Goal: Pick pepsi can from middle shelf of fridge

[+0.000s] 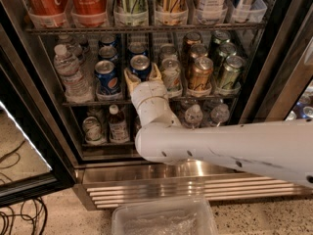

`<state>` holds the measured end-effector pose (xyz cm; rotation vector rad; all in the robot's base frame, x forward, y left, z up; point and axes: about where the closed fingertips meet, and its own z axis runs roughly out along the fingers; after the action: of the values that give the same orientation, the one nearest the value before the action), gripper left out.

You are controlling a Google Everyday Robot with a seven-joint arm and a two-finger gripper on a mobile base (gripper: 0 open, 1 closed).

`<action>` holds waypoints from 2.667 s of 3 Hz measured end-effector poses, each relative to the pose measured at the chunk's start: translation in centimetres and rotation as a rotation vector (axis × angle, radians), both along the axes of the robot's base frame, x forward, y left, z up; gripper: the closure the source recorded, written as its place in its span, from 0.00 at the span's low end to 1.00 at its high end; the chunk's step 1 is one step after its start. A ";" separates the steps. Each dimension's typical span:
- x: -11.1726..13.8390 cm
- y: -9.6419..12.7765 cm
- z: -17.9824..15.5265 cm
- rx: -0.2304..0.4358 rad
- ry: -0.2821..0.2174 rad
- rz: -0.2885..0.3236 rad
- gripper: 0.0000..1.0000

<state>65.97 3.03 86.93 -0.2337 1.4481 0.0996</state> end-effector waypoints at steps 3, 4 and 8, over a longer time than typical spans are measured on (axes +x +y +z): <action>-4.2 -1.2 2.3 0.101 -0.026 0.214 1.00; -5.1 -1.6 2.0 0.124 0.022 0.302 1.00; -8.5 -0.6 2.8 0.182 0.070 0.451 1.00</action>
Offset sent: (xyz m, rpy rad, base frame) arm -0.0554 0.0043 0.0317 0.1359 -0.0742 0.2557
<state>57.52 2.42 89.74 -0.4065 1.4245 0.6086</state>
